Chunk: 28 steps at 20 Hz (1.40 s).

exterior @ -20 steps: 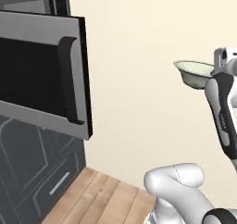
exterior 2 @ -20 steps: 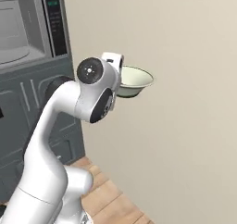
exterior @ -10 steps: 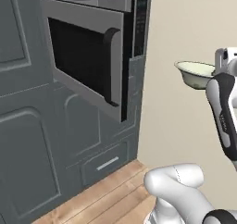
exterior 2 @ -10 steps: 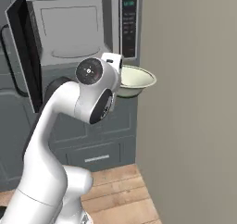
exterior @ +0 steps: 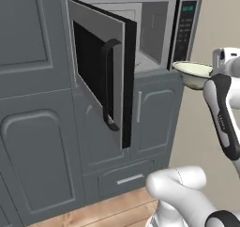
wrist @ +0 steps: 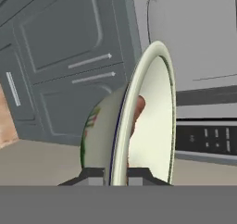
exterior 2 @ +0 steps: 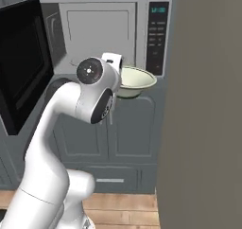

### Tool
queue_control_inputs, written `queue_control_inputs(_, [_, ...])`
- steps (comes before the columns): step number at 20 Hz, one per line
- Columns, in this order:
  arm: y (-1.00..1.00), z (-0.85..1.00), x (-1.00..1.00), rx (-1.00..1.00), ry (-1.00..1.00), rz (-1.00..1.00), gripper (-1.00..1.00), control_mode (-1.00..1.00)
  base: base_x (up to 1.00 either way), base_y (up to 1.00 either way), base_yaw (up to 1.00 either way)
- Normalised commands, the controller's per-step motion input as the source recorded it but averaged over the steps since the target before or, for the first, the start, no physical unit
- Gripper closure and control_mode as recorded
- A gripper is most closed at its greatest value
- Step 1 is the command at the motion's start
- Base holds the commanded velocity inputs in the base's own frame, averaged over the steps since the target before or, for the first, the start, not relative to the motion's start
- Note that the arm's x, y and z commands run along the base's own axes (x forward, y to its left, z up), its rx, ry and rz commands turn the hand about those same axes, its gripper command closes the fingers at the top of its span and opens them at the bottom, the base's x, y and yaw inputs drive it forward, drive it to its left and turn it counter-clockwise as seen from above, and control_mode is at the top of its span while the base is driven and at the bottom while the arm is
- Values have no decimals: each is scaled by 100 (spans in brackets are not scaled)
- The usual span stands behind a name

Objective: Pick the potato from the sink and place it in the bowl. Then pick the bowl and place it in the microwave. Then close the microwave door and press the start button.

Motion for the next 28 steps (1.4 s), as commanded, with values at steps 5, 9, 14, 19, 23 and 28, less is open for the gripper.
queue_control_inputs(5, [0, 0, 0, 0, 0, 0, 100, 100, 3, -16, 27])
queue_control_inputs(9, [0, 0, 0, 0, 0, 0, 100, 100, 16, 0, 10])
queue_control_inputs(14, [0, 0, 0, 0, 0, 0, 100, 100, 62, -1, 32])
queue_control_inputs(19, [0, 0, 0, 0, 0, 0, 100, 100, 51, -18, 21])
queue_control_inputs(23, [0, 0, 0, 0, 0, 0, 100, 100, 7, -42, 1])
queue_control_inputs(28, [0, 0, 0, 0, 0, 0, 100, 100, -6, -23, -1])
